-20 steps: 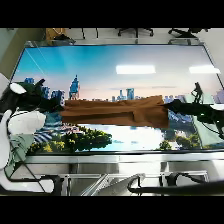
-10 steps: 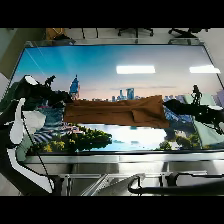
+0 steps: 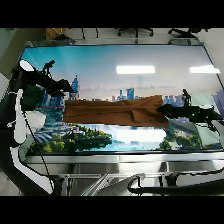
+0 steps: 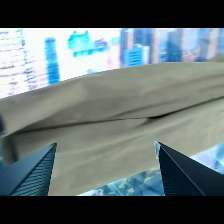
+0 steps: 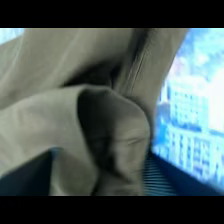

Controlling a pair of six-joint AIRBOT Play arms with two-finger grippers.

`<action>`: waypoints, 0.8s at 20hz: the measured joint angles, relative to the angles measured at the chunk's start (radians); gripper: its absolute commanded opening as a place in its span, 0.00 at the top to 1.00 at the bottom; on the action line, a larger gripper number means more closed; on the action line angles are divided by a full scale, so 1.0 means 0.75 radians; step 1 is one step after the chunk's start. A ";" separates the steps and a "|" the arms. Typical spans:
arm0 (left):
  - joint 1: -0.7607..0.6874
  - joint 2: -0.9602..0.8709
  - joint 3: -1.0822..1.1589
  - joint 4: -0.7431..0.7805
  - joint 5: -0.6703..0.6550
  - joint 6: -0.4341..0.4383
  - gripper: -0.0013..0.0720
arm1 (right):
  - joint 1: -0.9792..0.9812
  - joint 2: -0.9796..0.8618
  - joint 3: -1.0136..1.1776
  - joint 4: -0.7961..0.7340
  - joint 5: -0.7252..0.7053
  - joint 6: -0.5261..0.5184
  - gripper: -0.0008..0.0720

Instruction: Fold the shirts.

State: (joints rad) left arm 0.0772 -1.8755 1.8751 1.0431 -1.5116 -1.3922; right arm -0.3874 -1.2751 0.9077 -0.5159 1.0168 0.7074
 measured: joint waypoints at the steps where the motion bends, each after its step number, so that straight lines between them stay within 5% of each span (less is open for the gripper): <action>1: -0.023 0.000 0.017 0.000 -0.001 -0.001 0.11 | 0.016 -0.013 0.005 -0.001 -0.028 0.005 0.64; 3: -0.073 0.000 0.047 -0.001 -0.001 -0.005 0.61 | 0.038 -0.034 0.021 0.006 -0.074 0.006 0.91; 4: -0.100 0.000 0.058 -0.001 0.001 -0.005 0.81 | 0.043 -0.042 0.032 0.011 -0.089 0.009 0.97; 16: -0.646 -0.212 0.086 -0.037 0.288 -0.010 0.85 | 0.054 0.083 0.281 0.049 0.112 0.074 0.97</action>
State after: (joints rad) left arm -0.4076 -2.0346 1.9396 1.0153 -1.2957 -1.3994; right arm -0.3466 -1.2125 1.1183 -0.4793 1.1011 0.7628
